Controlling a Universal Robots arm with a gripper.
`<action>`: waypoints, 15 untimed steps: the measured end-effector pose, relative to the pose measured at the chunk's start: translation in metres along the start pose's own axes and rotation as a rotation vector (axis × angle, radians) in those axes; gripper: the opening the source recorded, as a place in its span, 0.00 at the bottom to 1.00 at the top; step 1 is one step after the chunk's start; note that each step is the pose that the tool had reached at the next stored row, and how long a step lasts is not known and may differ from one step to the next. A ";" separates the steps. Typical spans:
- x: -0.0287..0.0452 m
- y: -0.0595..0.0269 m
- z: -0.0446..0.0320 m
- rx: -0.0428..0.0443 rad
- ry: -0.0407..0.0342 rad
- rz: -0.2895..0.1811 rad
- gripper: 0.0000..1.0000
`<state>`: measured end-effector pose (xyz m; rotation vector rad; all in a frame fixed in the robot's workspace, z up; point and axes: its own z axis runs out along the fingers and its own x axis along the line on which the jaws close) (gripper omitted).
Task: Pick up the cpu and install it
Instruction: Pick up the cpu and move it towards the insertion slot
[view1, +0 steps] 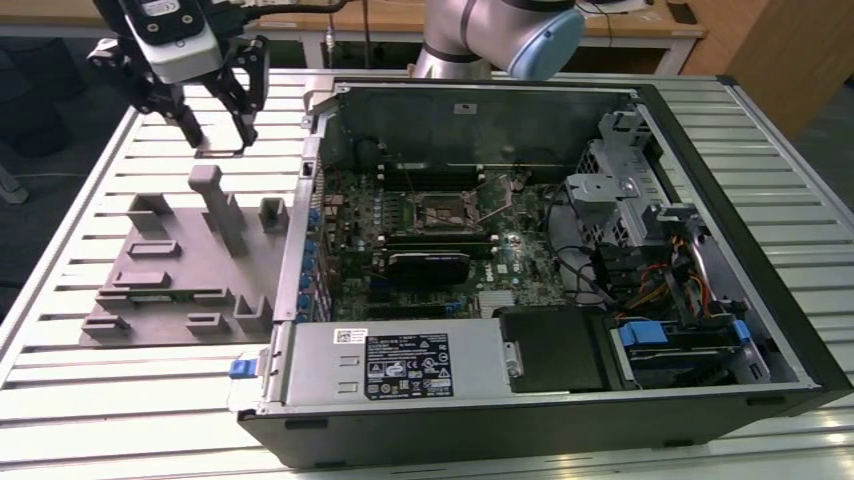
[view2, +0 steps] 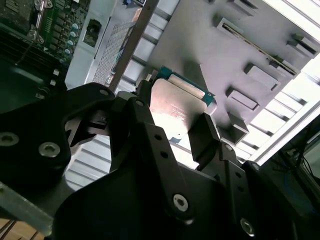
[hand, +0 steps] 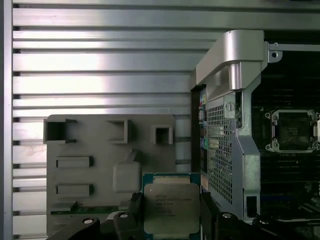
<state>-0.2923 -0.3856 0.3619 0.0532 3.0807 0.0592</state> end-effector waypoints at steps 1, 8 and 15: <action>-0.0017 0.0002 0.0001 0.0000 0.0000 0.000 0.54; -0.0127 0.0015 0.0008 0.0000 0.0001 0.000 0.54; -0.0242 0.0029 0.0015 0.0000 0.0001 0.000 0.54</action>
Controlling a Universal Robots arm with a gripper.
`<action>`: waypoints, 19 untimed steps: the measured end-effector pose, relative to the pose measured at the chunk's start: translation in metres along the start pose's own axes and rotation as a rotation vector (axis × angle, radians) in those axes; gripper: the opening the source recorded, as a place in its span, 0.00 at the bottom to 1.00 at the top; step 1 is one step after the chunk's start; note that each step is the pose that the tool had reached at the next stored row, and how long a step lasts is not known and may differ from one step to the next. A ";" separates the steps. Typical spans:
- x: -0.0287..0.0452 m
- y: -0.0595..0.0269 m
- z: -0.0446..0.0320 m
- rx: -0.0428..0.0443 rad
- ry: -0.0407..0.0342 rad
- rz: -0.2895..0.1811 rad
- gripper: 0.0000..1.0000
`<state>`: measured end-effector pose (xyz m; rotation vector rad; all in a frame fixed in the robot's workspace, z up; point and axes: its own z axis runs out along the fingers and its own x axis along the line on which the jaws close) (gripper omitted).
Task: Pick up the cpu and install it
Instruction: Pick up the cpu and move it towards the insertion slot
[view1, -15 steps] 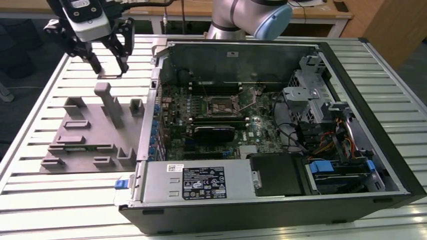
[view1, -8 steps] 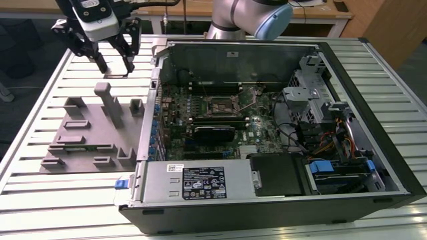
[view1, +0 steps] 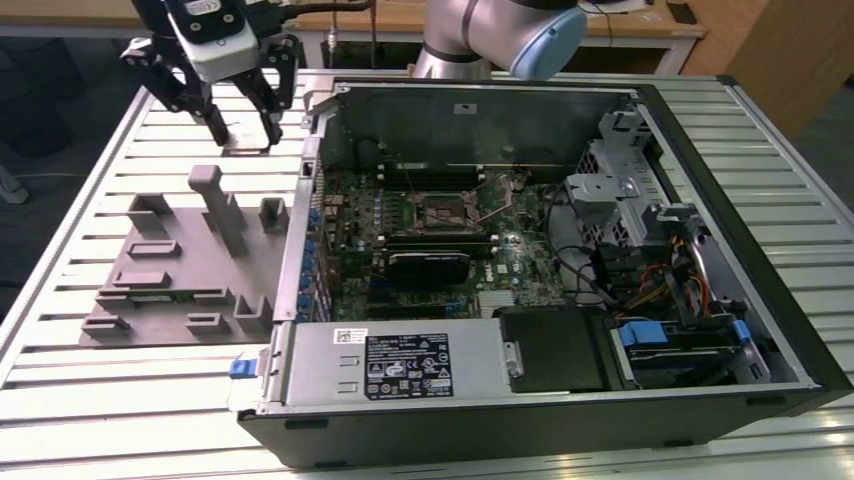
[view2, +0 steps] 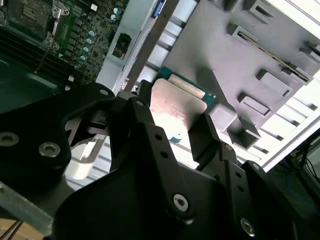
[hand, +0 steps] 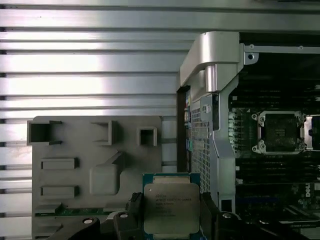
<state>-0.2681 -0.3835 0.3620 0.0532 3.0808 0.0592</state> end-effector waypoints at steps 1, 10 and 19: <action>-0.0017 0.0002 0.0001 0.0000 0.0000 0.000 0.54; -0.0178 0.0022 0.0012 0.0000 -0.0001 0.000 0.54; -0.0328 0.0040 0.0022 -0.0001 -0.0001 0.000 0.54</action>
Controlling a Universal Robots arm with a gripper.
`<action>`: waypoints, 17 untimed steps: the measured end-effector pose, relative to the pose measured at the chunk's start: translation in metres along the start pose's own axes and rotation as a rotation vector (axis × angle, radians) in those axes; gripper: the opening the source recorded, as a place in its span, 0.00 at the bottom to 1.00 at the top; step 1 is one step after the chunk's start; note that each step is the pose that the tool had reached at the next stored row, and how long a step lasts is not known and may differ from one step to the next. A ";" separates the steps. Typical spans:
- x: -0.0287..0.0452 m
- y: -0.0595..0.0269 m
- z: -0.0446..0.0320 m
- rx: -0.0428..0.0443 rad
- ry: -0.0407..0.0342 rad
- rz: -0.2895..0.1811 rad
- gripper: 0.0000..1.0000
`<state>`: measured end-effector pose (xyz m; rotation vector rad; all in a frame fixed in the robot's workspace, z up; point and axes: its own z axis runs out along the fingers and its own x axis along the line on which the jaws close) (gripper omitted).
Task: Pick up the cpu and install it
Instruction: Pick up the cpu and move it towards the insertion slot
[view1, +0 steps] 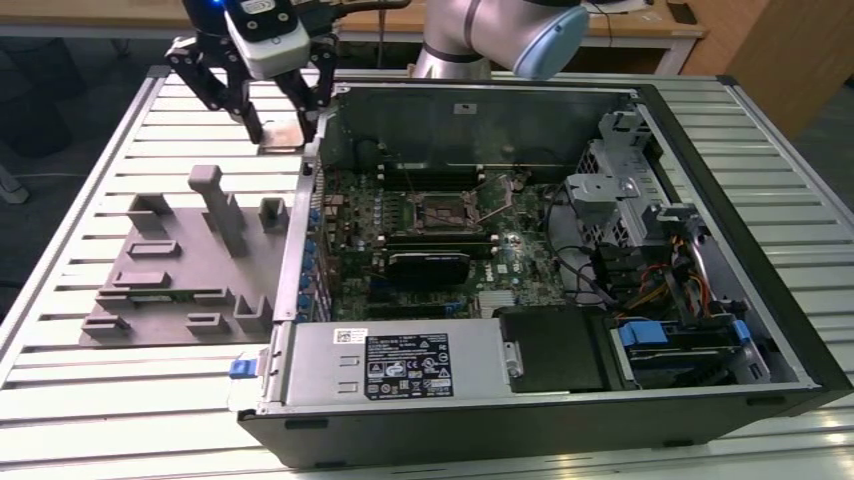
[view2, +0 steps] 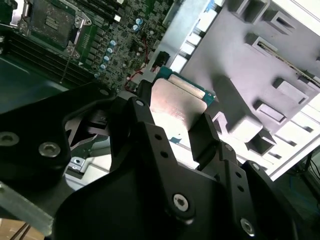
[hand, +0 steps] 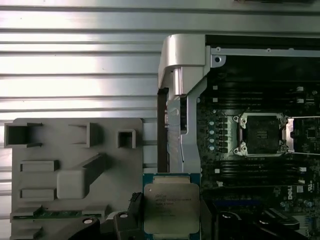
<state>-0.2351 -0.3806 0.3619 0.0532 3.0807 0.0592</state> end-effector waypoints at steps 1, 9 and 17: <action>-0.0015 0.0001 0.0001 0.0000 0.0001 0.000 0.54; -0.0136 0.0012 0.0008 0.0000 0.0001 0.000 0.54; -0.0274 0.0025 0.0017 0.0000 0.0001 0.000 0.54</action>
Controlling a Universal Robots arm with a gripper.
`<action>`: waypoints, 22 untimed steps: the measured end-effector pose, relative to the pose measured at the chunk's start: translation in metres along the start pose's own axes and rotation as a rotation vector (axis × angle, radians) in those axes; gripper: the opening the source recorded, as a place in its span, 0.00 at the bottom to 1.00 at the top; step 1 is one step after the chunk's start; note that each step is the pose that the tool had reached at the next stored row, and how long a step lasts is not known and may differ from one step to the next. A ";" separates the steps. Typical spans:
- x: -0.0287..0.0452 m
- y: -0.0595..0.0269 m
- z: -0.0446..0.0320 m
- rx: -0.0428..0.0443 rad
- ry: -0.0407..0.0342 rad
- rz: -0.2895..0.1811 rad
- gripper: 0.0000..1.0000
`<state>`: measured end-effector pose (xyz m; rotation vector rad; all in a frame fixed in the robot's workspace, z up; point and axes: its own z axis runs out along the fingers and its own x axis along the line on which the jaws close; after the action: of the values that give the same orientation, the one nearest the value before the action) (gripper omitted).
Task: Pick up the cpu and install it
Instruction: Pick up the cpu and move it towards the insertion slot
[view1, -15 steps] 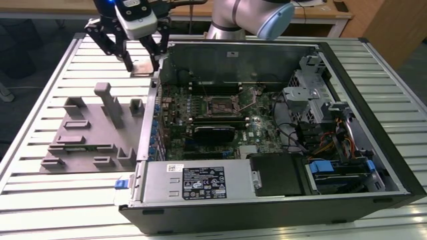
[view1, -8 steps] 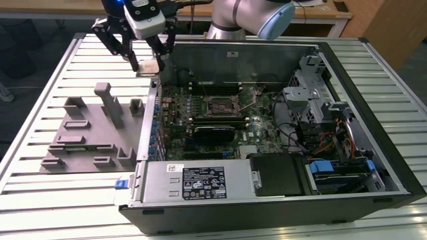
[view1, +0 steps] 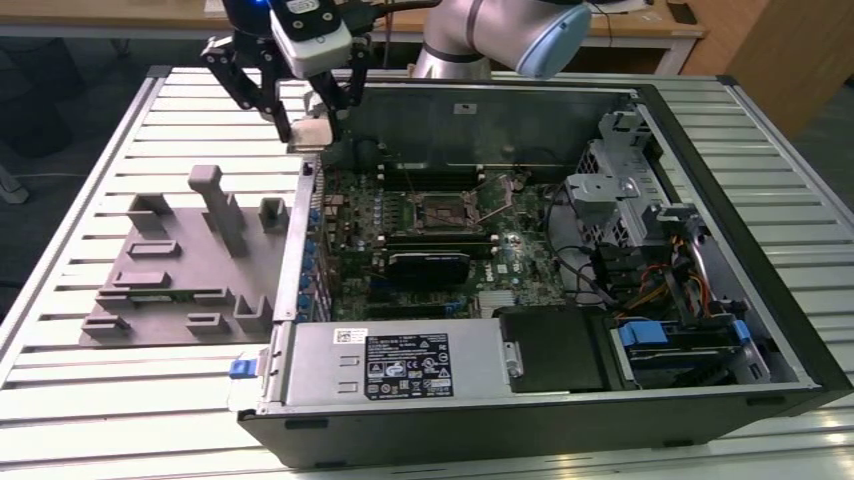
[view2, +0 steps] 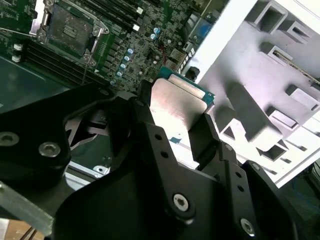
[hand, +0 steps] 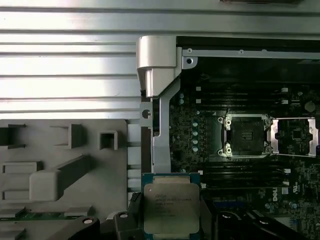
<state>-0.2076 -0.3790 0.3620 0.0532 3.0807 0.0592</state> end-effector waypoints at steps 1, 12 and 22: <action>-0.0017 0.0002 0.0001 0.0000 0.0000 0.000 0.54; -0.0223 0.0029 0.0015 0.0000 0.0000 0.000 0.54; -0.0404 0.0050 0.0026 0.0001 0.0001 0.000 0.54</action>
<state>-0.1669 -0.3754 0.3620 0.0533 3.0808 0.0592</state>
